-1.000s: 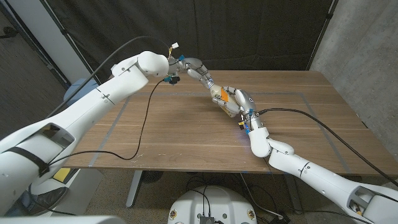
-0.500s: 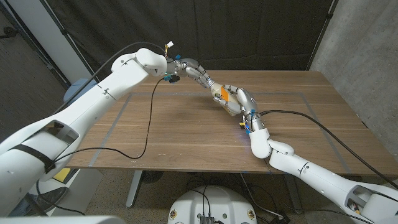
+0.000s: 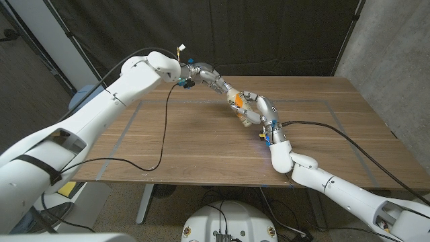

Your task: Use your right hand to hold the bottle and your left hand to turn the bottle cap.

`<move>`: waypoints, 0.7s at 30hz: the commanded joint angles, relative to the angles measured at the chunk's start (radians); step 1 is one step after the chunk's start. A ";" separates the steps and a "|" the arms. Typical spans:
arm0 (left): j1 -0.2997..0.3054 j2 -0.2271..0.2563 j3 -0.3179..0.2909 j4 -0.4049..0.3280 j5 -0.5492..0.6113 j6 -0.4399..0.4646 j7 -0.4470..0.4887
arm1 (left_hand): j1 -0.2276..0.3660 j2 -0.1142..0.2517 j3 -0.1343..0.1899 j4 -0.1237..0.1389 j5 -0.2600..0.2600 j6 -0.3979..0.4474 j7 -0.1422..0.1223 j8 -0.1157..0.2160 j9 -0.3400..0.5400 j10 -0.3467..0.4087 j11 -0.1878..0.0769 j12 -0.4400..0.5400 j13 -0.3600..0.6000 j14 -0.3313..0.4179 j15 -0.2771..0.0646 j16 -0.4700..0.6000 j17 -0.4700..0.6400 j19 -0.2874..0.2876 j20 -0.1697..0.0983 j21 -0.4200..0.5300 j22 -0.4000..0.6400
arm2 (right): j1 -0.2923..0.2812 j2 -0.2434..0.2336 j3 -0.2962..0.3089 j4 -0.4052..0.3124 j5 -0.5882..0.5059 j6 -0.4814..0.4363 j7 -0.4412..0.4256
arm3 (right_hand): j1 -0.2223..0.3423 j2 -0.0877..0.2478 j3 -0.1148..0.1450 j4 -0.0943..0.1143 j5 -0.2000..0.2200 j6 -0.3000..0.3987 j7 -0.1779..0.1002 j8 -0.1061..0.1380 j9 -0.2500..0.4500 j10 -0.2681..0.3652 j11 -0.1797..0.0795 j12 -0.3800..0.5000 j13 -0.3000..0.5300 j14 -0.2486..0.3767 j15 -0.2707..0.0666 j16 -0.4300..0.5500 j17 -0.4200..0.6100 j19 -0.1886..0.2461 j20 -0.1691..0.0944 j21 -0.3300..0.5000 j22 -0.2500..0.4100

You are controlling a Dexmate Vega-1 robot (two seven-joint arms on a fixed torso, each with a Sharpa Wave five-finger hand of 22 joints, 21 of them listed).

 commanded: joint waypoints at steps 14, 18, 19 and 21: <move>-0.023 0.032 0.002 -0.005 -0.087 0.041 -0.040 | -0.354 -0.004 -0.087 0.242 0.013 -0.009 0.106 -0.108 -0.039 -0.108 0.075 -0.102 -0.029 -0.166 0.116 -0.043 0.008 -0.047 0.105 -0.082 0.007 | -0.013 -0.009 0.001 -0.023 -0.021 -0.008 -0.037 | 0.132 0.121 -0.001 0.007 -0.006 0.180 -0.173 0.005 0.013 0.131 -0.130 -0.008 0.002 0.006 -0.118 -0.004 0.004 0.010 -0.131 0.008 0.006; -0.007 0.042 -0.024 -0.015 -0.104 0.021 -0.030 | -0.409 -0.002 -0.120 0.252 0.018 -0.118 0.103 -0.163 -0.050 -0.247 0.104 -0.116 -0.049 -0.395 0.172 -0.052 0.008 -0.176 0.192 -0.149 0.010 | -0.014 -0.009 0.001 -0.026 -0.022 -0.012 -0.039 | 0.133 0.121 -0.002 0.008 -0.007 0.184 -0.172 0.004 0.012 0.133 -0.131 -0.009 0.002 0.007 -0.118 -0.004 0.004 0.011 -0.131 0.009 0.007; -0.002 0.045 -0.031 -0.017 -0.107 0.011 -0.026 | -0.416 -0.001 -0.125 0.251 0.018 -0.143 0.102 -0.170 -0.051 -0.271 0.104 -0.116 -0.051 -0.430 0.182 -0.051 0.009 -0.198 0.205 -0.156 0.010 | -0.014 -0.009 0.001 -0.027 -0.022 -0.013 -0.039 | 0.133 0.122 -0.001 0.008 -0.008 0.186 -0.173 0.004 0.011 0.134 -0.131 -0.009 0.002 0.008 -0.118 -0.004 0.004 0.011 -0.131 0.009 0.007; 0.004 0.053 -0.039 -0.019 -0.110 -0.015 -0.028 | -0.433 -0.005 -0.140 0.248 0.020 -0.237 0.095 -0.189 -0.050 -0.355 0.115 -0.120 -0.056 -0.520 0.202 -0.051 0.009 -0.240 0.229 -0.163 0.011 | -0.014 -0.008 0.001 -0.028 -0.021 -0.014 -0.039 | 0.134 0.123 -0.001 0.009 -0.008 0.188 -0.174 0.004 0.011 0.135 -0.132 -0.010 0.002 0.009 -0.118 -0.003 0.004 0.011 -0.131 0.009 0.007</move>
